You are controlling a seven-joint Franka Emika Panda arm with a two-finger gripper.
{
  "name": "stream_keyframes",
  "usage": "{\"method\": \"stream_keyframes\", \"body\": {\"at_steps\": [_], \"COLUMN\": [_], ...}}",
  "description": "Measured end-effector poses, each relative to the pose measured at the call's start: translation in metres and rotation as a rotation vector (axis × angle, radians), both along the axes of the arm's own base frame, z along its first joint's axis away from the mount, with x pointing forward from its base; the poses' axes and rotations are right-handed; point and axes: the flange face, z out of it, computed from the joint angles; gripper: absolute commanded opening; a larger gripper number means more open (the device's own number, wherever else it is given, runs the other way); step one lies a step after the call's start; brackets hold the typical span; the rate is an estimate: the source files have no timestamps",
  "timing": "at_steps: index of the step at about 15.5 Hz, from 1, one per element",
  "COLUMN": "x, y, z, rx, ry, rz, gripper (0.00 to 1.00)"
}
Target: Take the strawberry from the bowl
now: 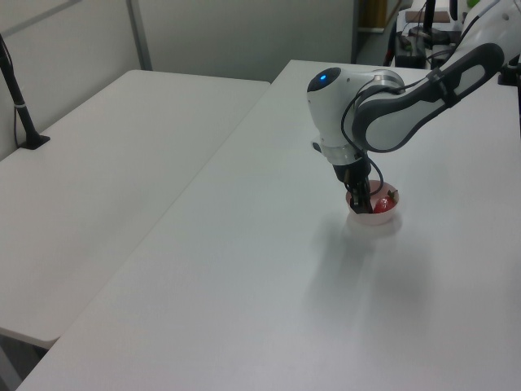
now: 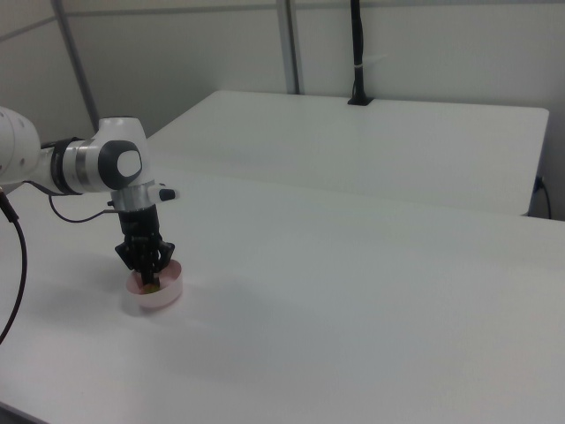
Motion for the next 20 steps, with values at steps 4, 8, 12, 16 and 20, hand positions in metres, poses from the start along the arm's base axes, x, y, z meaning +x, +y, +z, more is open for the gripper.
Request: {"method": "stream_keyframes", "body": {"at_steps": [4,8,12,16,20], "x": [0.003,0.002,-0.001,-0.003,-0.003], "y": [-0.009,-0.021,-0.03,-0.032,-0.034], "z": [0.012,0.018,0.017,0.015,0.014], "rx": [0.019,0.049,0.078,0.075,0.077], "ry": [-0.008,0.037,0.093,0.123,0.134], "rz": [0.044,0.175,0.297,0.384,0.438], "gripper": [1.0,1.0,0.99,0.65,0.53]}}
